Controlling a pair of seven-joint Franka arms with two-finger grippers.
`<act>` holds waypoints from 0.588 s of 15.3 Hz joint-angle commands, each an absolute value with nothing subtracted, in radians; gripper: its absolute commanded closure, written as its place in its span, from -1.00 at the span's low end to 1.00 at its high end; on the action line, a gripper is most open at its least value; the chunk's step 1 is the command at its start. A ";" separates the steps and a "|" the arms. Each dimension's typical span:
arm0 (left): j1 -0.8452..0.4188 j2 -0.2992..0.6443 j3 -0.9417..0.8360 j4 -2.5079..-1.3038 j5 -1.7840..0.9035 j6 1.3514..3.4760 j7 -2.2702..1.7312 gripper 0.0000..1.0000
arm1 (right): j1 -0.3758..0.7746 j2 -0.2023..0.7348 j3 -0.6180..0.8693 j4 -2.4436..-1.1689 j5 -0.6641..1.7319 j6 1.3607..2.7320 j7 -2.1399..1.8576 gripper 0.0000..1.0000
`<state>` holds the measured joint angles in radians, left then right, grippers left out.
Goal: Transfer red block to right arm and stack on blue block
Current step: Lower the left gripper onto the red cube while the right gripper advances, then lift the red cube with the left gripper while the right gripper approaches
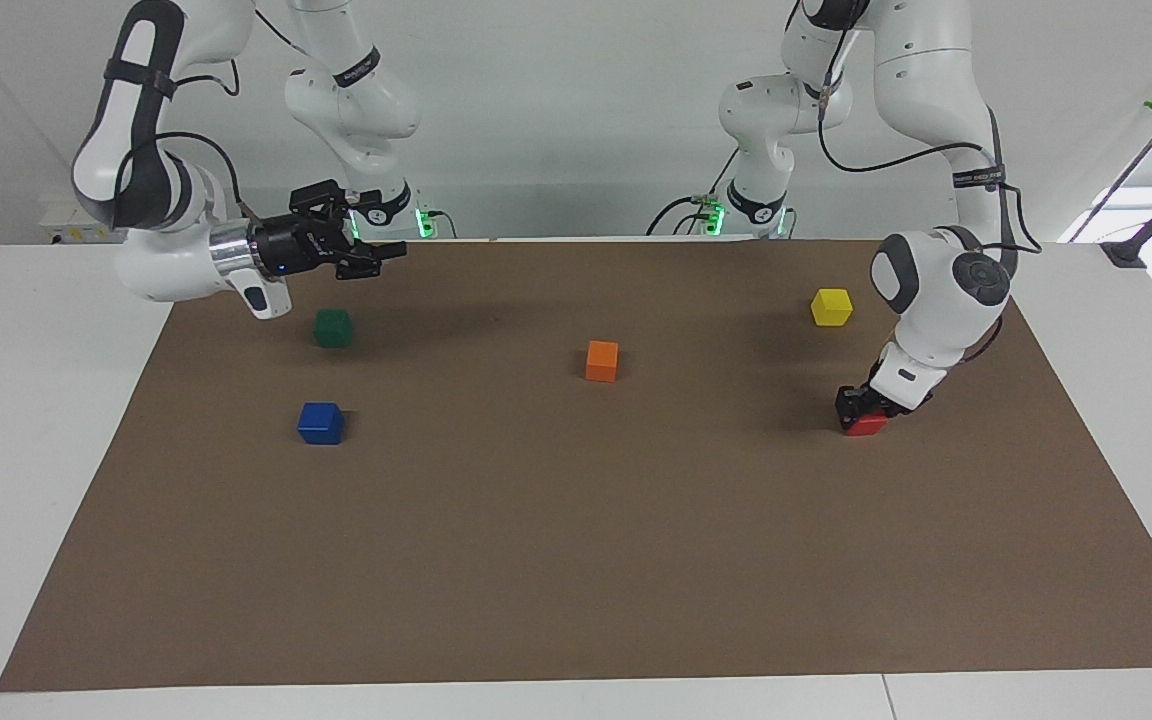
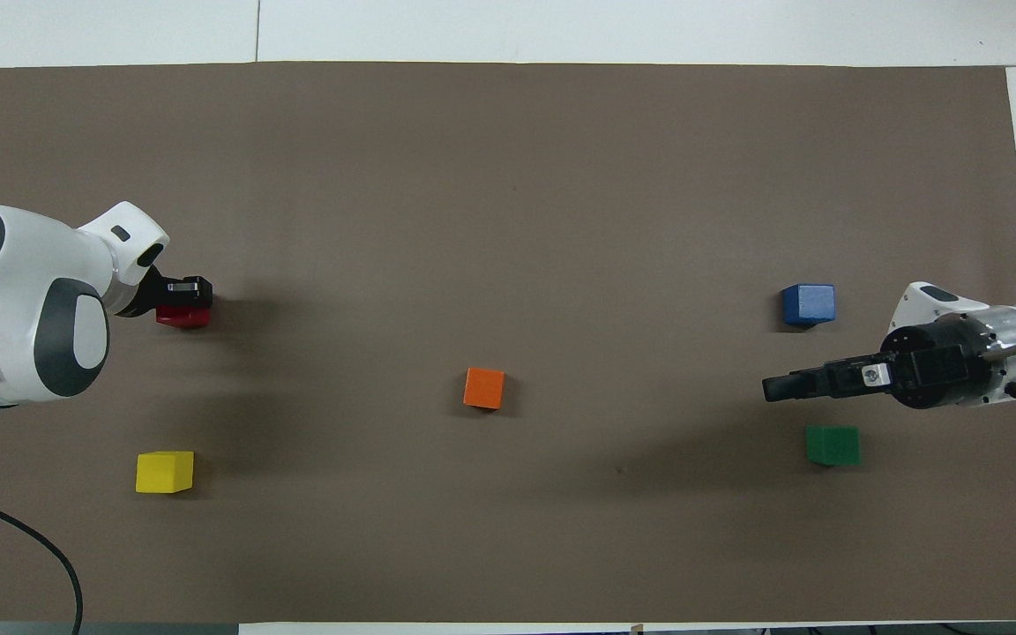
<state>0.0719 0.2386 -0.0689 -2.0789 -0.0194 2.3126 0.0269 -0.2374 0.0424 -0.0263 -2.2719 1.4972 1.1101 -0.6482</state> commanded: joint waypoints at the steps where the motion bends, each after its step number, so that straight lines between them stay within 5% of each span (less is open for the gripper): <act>1: 0.057 0.177 -0.074 -2.002 -0.017 2.127 -0.056 1.00 | -0.200 0.103 -0.025 -2.272 1.598 1.046 -0.664 -1.00; 5: -0.035 0.169 -0.104 -1.791 -0.028 1.837 -0.333 1.00 | -0.091 0.144 -0.025 -2.306 1.791 1.017 -0.664 -1.00; 9: -0.090 0.060 -0.176 -1.755 -0.157 1.718 -0.659 1.00 | 0.006 0.187 -0.023 -2.307 1.900 1.038 -0.664 -1.00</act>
